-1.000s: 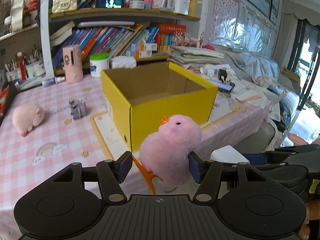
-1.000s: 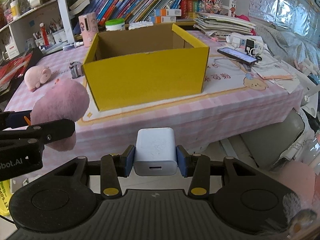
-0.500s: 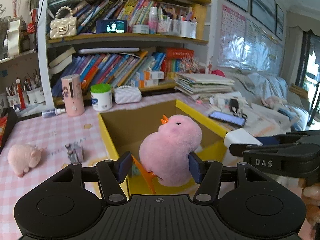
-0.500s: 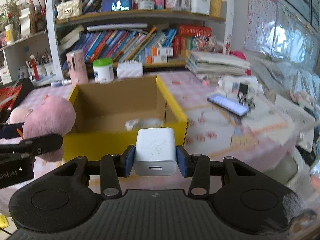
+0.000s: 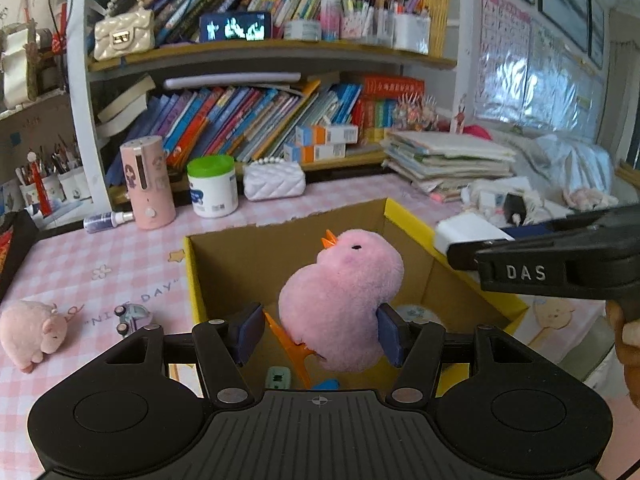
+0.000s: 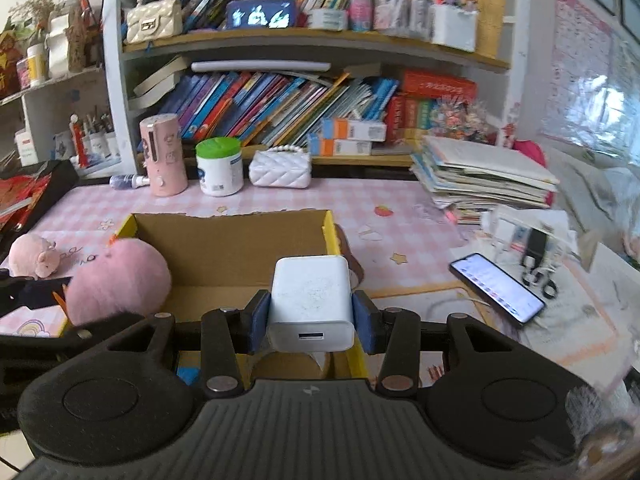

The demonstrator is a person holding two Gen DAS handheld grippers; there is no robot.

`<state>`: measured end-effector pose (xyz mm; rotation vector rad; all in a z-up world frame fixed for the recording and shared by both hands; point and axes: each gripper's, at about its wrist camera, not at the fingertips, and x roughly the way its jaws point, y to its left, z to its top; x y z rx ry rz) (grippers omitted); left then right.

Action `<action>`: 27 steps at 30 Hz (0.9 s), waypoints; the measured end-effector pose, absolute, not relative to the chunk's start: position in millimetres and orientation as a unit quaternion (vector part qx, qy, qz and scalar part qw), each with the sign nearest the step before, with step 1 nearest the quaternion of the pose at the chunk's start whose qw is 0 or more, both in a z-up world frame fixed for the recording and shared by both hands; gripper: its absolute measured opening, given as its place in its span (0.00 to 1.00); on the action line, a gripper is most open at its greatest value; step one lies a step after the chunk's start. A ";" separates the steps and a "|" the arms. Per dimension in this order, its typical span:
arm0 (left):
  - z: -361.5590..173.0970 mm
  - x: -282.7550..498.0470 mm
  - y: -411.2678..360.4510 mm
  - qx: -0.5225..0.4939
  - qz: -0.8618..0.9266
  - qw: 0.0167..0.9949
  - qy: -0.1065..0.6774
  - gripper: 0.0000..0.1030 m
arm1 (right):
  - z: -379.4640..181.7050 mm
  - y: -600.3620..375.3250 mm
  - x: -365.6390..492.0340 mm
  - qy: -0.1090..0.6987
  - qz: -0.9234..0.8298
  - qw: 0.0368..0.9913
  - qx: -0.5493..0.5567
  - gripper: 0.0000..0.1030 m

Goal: Organize objects
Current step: 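Lower the chick plush and charger into the yellow box with both grippers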

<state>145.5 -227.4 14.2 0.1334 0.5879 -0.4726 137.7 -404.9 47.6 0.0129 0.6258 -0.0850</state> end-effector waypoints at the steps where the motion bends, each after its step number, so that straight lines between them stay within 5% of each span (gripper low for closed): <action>1: 11.5 148.1 -229.7 0.068 -0.229 0.926 0.291 0.57 | 45.7 -405.1 143.9 0.313 -0.034 0.949 0.004 0.40; 27: -23.9 178.0 -257.3 0.119 -0.192 0.907 0.354 0.60 | -12.6 -384.1 239.1 0.437 0.102 0.890 -0.079 0.40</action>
